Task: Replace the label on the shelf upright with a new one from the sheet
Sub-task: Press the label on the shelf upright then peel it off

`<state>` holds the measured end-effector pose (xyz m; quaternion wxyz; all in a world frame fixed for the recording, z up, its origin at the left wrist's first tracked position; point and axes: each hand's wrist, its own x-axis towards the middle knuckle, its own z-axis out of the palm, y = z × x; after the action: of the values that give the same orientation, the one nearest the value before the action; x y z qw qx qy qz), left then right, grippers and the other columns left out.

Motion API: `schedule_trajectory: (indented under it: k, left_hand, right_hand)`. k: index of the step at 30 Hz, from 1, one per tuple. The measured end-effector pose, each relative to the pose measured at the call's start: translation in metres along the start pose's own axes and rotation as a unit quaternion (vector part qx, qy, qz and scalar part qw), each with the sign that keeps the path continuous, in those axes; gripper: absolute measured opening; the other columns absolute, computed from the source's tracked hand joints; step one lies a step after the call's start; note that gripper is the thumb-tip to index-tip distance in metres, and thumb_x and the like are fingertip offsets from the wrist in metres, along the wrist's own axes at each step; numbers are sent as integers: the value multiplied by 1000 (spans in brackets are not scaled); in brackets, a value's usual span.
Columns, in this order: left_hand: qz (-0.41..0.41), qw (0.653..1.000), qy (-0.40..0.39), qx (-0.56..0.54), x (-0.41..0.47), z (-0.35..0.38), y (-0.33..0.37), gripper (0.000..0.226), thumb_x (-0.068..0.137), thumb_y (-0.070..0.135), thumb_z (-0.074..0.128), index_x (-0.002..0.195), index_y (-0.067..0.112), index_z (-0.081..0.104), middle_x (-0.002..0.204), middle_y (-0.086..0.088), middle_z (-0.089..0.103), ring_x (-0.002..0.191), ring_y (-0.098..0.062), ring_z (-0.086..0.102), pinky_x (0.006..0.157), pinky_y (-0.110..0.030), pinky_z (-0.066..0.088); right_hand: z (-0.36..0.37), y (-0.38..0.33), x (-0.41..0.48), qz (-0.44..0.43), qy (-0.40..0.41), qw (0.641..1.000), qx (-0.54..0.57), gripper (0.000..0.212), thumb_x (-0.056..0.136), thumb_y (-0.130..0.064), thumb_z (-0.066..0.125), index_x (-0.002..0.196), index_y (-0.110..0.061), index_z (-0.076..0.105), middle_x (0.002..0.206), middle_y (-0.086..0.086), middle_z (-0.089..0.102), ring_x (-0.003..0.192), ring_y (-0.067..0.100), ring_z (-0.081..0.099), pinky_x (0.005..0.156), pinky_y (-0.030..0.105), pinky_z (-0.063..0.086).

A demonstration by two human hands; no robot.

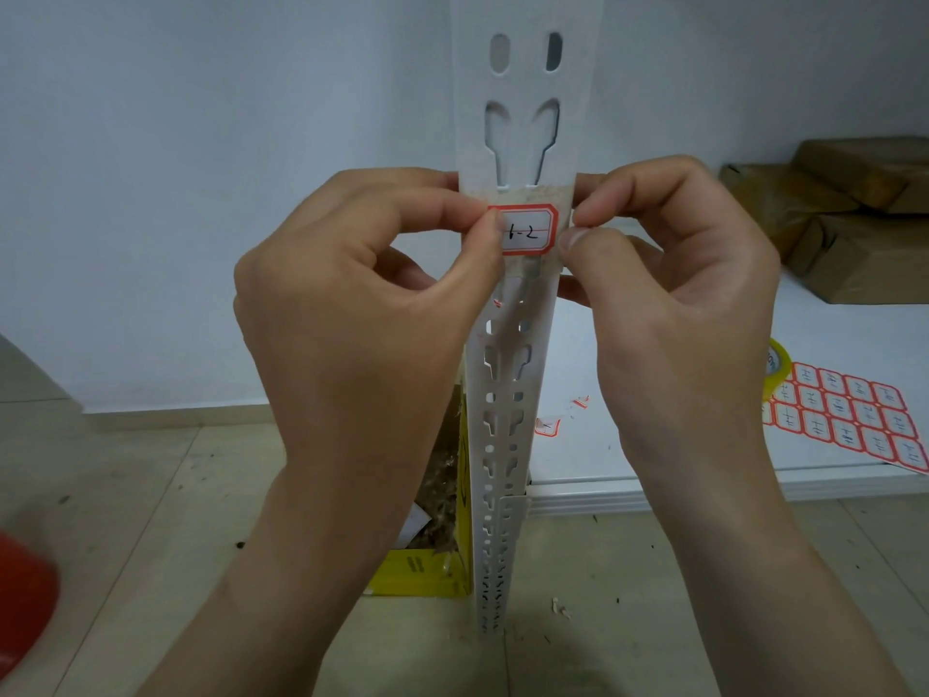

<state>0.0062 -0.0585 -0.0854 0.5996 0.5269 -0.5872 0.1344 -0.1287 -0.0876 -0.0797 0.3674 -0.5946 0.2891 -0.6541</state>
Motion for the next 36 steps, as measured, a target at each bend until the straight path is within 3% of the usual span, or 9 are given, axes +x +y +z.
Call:
schedule_trajectory:
  k: [2,6,12,19,26,32,36]
  left_hand:
    - [2,1000,9,-3,-1,2,-1,4,98,35,76,97,32,73,110,15,73,70,-2,66,67,-14,57]
    - [7,999,28,-17,-5,4,-5,13,99,29,77,95,17,79,107,6,79,77,-5,72,65,-29,60]
    - [18,999,39,-21,-5,4,-4,15,99,28,76,95,14,80,104,6,77,83,2,72,66,-23,60]
    - [23,999,32,-17,-3,2,-3,7,99,27,77,98,21,80,106,7,79,76,-8,73,65,-29,60]
    - [17,1000,18,14,-1,-2,2,6,99,37,75,97,38,70,105,24,70,66,-13,68,61,-32,57]
    - [10,1000,6,18,0,-2,1,6,99,39,74,96,39,69,106,26,69,59,-15,61,57,-19,49]
    - [-4,1000,8,6,-2,1,-1,5,98,37,75,95,35,72,107,18,74,56,-17,58,58,-7,41]
  right_hand:
    - [0,0,0,0,0,1000,1,21,92,7,61,86,-13,60,106,9,74,82,13,78,64,27,63]
    - [0,0,0,4,1,1000,3,21,91,8,60,85,-12,59,103,9,75,80,14,78,63,32,65]
    - [0,-1,0,4,2,1000,10,23,91,9,61,84,-12,59,102,8,75,78,13,77,63,29,63]
    - [0,-1,0,2,-1,1000,12,22,91,10,60,85,-11,59,100,6,75,77,12,78,62,25,62]
    - [0,-1,0,-2,-1,1000,8,21,91,10,60,86,-10,59,102,7,75,78,11,78,63,26,63]
    - [0,0,0,-1,1,1000,5,22,91,9,60,86,-12,59,104,10,75,80,13,78,65,30,65]
    - [0,0,0,-1,1,1000,5,22,91,9,60,86,-12,60,103,8,74,79,12,78,64,29,64]
